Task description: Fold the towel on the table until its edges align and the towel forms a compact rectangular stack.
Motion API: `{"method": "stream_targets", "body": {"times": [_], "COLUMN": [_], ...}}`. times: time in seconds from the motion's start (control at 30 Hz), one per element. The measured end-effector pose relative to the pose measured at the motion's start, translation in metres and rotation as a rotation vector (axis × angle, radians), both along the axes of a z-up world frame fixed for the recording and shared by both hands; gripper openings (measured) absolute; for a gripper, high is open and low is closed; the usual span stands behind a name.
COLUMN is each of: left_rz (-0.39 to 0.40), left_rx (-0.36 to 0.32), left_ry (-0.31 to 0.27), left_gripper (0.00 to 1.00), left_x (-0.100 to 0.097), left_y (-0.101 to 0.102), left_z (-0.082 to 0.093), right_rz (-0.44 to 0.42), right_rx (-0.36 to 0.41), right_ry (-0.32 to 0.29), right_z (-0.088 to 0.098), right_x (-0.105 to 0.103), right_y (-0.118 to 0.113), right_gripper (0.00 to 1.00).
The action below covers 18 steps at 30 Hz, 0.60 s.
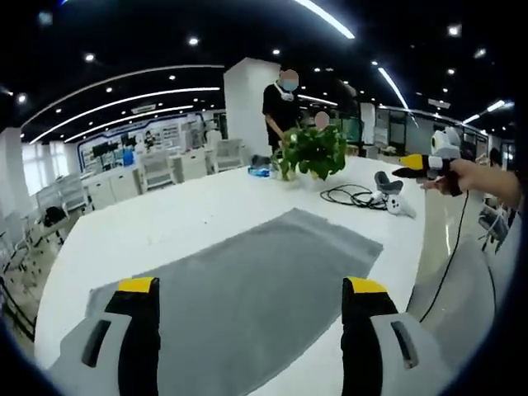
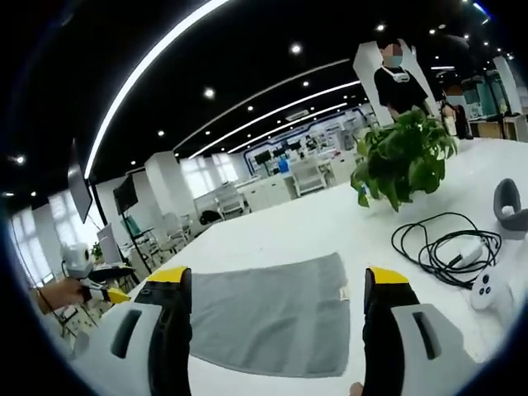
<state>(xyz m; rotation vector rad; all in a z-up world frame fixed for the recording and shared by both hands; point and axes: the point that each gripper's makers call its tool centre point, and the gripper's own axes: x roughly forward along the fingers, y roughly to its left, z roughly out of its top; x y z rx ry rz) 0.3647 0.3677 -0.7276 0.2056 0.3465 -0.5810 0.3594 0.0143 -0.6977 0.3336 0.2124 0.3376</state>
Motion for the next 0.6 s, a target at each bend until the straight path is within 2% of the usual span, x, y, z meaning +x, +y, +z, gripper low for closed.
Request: {"method": "stream_targets", "body": {"times": [0.1,0.2,0.3,0.43,0.6], "left_rz": [-0.024,-0.070,-0.119,-0.157,-0.225], "left_rx": [0.043,0.013,0.019,-0.013,0.021], "left_ry": [-0.041,-0.038,-0.041,-0.045,-0.058], "left_gripper": [0.93,0.94,0.94,0.94,0.94], "left_x": [0.010,0.013,0.013,0.020,0.029], "left_y": [-0.014,-0.037,-0.059,-0.081,-0.111], "left_z": [0.007,0.012,0.013,0.019,0.019], "right_rz": [0.014,0.022,0.024,0.040,0.076], "right_rx": [-0.029,-0.055,-0.070,-0.080,-0.122], "right_ry": [-0.016,-0.049,-0.076,-0.087,-0.094], "right_z": [0.009,0.025,0.041,0.052,0.061], "right_x": [0.010,0.018,0.029,0.042,0.059], "right_y": [-0.007,-0.014,-0.022,-0.026,-0.023], "right_gripper": [0.87,0.86,0.86,0.85,0.85]}}
